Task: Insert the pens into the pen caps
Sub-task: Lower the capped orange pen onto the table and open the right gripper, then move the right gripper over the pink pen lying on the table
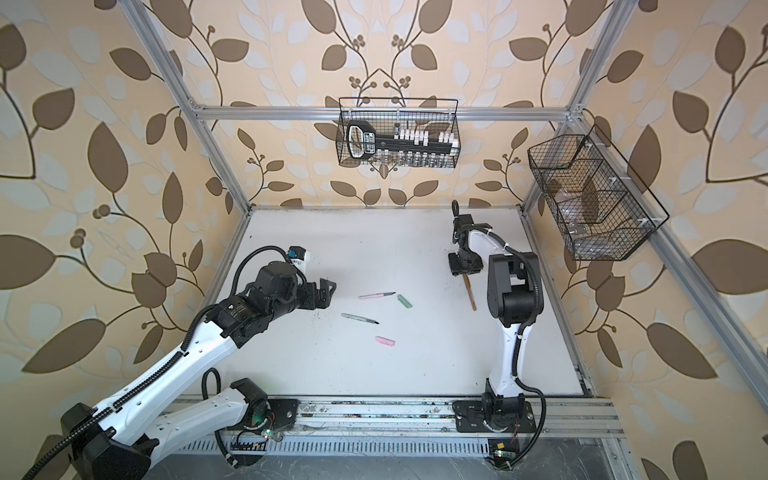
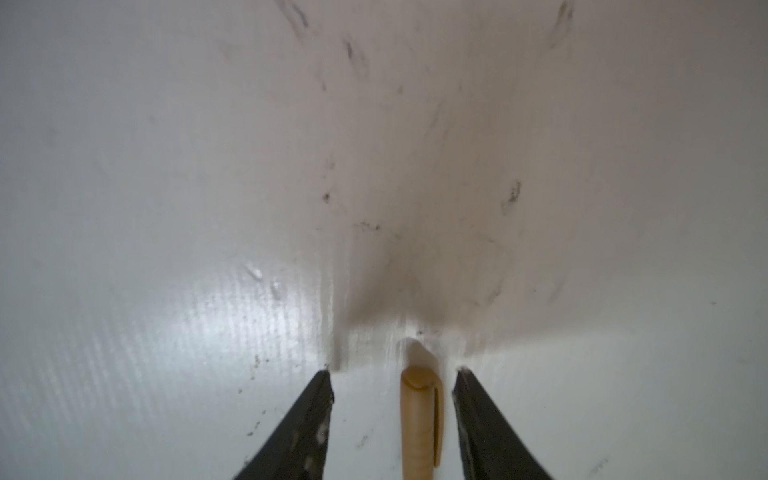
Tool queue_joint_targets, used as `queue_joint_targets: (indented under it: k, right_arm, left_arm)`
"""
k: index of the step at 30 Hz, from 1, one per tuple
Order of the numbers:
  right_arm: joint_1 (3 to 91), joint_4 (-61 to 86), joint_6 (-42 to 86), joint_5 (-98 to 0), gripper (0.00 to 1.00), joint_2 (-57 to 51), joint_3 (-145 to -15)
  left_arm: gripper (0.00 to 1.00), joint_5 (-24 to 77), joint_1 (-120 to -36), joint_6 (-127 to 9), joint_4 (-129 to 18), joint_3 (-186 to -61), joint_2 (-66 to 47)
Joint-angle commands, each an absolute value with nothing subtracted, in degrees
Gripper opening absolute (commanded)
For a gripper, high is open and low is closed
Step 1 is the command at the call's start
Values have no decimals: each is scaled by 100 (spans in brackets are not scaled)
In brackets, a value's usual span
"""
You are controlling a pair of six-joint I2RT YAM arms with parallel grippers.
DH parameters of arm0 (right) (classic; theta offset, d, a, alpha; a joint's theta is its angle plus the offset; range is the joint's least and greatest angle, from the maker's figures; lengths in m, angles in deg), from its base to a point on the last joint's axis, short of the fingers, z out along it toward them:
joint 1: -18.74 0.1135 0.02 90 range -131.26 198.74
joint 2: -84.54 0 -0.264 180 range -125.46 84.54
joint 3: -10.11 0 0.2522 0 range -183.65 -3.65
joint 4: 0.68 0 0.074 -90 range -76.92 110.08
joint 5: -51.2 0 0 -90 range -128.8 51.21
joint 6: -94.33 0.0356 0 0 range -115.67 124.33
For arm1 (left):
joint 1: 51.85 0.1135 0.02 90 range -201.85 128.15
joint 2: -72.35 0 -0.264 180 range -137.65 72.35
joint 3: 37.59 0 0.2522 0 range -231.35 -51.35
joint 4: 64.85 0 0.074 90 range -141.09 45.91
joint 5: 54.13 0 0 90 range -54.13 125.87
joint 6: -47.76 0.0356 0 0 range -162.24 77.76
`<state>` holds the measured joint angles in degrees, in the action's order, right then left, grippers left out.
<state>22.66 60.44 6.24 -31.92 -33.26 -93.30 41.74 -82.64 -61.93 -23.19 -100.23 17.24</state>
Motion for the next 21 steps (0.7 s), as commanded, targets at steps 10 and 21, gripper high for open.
queue_joint_targets:
  k: [10, 21]
  right_arm:
    - [3919, 5268, 1156, -3848, 56, -252, -7513]
    - [6433, 5012, 685, -4995, 53, -394, -6339]
  left_arm:
    - [99, 4896, -8284, -6193, -2028, -10388, 1947]
    - [99, 5293, -8276, -6178, -1771, -10296, 2273]
